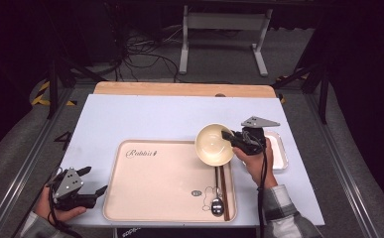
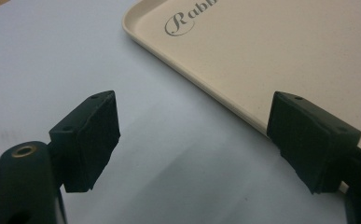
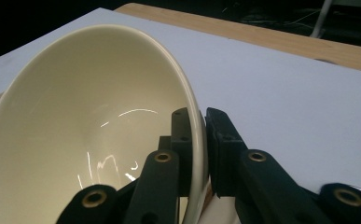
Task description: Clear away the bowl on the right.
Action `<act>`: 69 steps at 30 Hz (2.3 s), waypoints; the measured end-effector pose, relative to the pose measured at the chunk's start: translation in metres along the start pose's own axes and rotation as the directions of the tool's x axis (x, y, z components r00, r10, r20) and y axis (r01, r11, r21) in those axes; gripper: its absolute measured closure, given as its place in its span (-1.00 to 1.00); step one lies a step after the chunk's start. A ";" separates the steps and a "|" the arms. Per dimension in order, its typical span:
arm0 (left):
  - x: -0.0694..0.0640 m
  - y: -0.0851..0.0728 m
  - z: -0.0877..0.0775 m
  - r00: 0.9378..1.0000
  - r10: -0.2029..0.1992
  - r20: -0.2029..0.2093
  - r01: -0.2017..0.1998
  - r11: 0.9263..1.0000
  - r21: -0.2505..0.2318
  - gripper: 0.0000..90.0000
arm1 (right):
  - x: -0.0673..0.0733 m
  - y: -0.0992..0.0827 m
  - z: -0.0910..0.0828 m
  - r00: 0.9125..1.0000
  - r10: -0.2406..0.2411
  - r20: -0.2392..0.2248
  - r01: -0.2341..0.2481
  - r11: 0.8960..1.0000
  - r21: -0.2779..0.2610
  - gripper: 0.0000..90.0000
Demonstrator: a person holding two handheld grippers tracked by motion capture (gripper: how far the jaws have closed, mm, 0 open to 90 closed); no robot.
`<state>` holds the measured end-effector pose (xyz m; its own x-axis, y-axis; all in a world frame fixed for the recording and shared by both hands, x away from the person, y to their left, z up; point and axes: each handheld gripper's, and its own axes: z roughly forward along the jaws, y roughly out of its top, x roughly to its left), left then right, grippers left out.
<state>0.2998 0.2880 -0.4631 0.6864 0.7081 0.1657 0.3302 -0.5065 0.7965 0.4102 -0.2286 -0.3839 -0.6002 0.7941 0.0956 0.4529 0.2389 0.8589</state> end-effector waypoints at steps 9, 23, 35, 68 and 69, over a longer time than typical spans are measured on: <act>-0.001 0.001 -0.001 1.000 -0.001 0.004 0.001 1.000 -0.005 -0.60 | 0.018 0.003 0.040 0.999 -0.002 -0.037 0.005 0.998 0.068 0.83; -0.001 0.001 -0.002 1.000 0.002 0.008 -0.002 1.000 -0.011 -0.60 | 0.025 0.002 0.089 0.998 0.058 -0.019 -0.054 0.984 0.169 0.84; -0.001 0.000 -0.002 1.000 0.002 0.007 -0.002 1.000 -0.005 -0.60 | 0.029 0.001 0.096 0.998 0.058 -0.019 -0.053 0.977 0.206 0.85; 0.002 -0.001 -0.001 1.000 -0.017 0.011 0.017 1.000 0.004 -0.59 | 0.018 0.014 0.046 0.988 -0.074 -0.133 0.086 0.992 0.088 0.25; 0.002 0.000 0.000 1.000 -0.017 0.009 0.017 1.000 0.003 -0.59 | 0.016 0.014 0.038 0.986 -0.087 -0.144 0.098 0.992 0.073 0.22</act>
<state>0.3009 0.2901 -0.4628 0.6862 0.7124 0.1470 0.3439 -0.4959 0.7974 0.4321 -0.1914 -0.3892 -0.7260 0.6816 0.0916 0.4383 0.3559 0.8253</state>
